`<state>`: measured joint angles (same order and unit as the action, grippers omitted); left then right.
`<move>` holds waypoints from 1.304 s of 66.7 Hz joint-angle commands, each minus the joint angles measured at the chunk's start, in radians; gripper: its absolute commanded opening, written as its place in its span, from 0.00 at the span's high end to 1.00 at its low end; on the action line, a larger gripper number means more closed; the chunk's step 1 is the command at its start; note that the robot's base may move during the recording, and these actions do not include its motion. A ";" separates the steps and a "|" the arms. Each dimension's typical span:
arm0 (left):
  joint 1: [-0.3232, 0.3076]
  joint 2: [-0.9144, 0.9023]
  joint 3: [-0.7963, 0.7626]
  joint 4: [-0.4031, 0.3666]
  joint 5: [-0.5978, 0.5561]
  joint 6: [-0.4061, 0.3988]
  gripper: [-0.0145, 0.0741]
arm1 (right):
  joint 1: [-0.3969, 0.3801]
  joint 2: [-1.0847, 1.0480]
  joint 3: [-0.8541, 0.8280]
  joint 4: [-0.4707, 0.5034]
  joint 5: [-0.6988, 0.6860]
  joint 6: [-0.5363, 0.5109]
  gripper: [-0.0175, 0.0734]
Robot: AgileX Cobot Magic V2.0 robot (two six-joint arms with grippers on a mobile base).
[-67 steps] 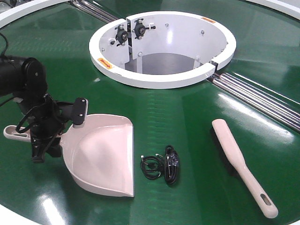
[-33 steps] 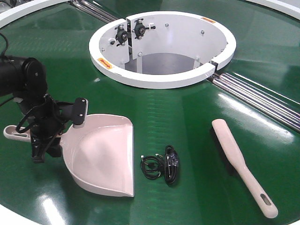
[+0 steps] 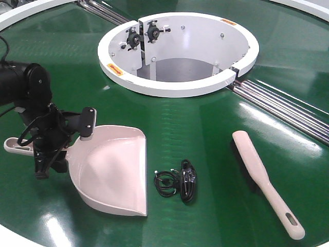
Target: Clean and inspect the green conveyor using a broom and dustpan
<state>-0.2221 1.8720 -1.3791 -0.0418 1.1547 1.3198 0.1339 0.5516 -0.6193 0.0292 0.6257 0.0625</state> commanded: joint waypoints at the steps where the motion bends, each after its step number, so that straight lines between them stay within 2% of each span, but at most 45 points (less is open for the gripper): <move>1: -0.004 -0.043 -0.027 -0.021 0.005 -0.004 0.85 | 0.000 0.014 -0.035 0.009 -0.029 0.022 0.81; 11: -0.004 -0.043 -0.027 -0.021 0.005 -0.004 0.85 | 0.000 0.067 -0.060 -0.029 0.105 0.031 0.73; 23: -0.004 -0.043 -0.027 -0.021 0.005 -0.004 0.85 | 0.000 0.154 -0.094 -0.113 0.183 0.030 0.47; 31: -0.004 -0.043 -0.027 -0.021 0.005 -0.004 0.85 | 0.004 0.201 -0.115 -0.095 0.197 0.041 0.30; 40: -0.004 -0.043 -0.027 -0.021 0.005 -0.004 0.85 | 0.004 0.259 -0.166 -0.063 0.243 0.036 0.20; 46: -0.004 -0.043 -0.027 -0.021 0.005 -0.004 0.85 | 0.018 0.311 -0.210 -0.029 0.269 0.017 0.17; 52: -0.004 -0.043 -0.027 -0.021 0.005 -0.004 0.85 | 0.072 0.392 -0.255 -0.017 0.299 -0.025 0.18; 60: -0.004 -0.043 -0.027 -0.021 0.005 -0.004 0.85 | 0.141 0.514 -0.318 -0.019 0.348 -0.015 0.18; 68: -0.004 -0.043 -0.027 -0.021 0.005 -0.004 0.85 | 0.139 0.653 -0.383 -0.022 0.419 -0.008 0.18; 82: -0.004 -0.043 -0.027 -0.021 0.005 -0.004 0.85 | 0.139 0.812 -0.433 -0.029 0.431 -0.008 0.18; 87: -0.004 -0.043 -0.027 -0.021 0.005 -0.004 0.85 | 0.139 0.852 -0.433 -0.058 0.429 -0.004 0.18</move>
<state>-0.2221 1.8720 -1.3791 -0.0427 1.1547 1.3198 0.2733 1.3843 -1.0192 0.0056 1.0702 0.0572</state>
